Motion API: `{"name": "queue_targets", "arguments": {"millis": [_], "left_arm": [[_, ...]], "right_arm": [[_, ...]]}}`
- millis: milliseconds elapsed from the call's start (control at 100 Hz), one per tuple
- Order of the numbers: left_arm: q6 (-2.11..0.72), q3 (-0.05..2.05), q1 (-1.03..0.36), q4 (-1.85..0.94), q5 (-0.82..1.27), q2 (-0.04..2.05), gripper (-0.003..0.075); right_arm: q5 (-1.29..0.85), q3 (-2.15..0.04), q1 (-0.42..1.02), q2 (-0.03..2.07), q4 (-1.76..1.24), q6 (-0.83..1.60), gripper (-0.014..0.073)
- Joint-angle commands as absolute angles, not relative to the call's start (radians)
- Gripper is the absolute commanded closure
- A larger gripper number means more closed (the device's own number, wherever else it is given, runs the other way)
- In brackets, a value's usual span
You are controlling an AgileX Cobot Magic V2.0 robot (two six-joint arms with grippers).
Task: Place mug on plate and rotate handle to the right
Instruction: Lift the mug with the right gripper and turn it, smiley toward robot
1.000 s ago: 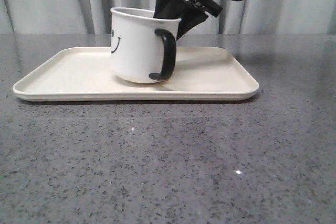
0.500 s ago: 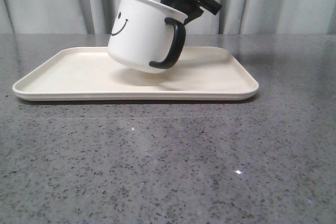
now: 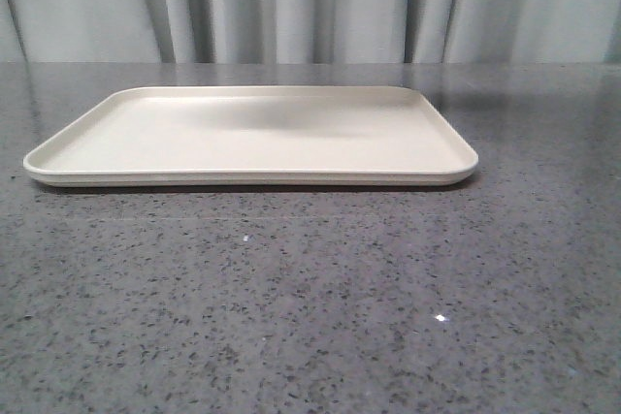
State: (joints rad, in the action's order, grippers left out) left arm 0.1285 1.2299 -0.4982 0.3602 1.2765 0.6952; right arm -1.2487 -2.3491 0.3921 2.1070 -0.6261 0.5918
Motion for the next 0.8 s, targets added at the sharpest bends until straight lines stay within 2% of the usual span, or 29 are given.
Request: {"name": "queue_targets", "arguments": {"millis": [0,430,790], "left_arm": [[0.138,1.249,-0.506,0.377,1.259,0.699,0.074],[0.138,1.249,-0.506,0.377,1.259,0.699,0.074],[0.138,1.249,-0.506,0.377,1.259,0.699,0.074]], "right_arm": [[-1.336,-2.385,0.398,2.034,-0.682,0.677,0.0705],[-1.336,-2.385,0.453,2.034,-0.664,0.909,0.0705],[-1.336,-2.372,0.453,2.034,-0.579,0.958,0.0705]]}}
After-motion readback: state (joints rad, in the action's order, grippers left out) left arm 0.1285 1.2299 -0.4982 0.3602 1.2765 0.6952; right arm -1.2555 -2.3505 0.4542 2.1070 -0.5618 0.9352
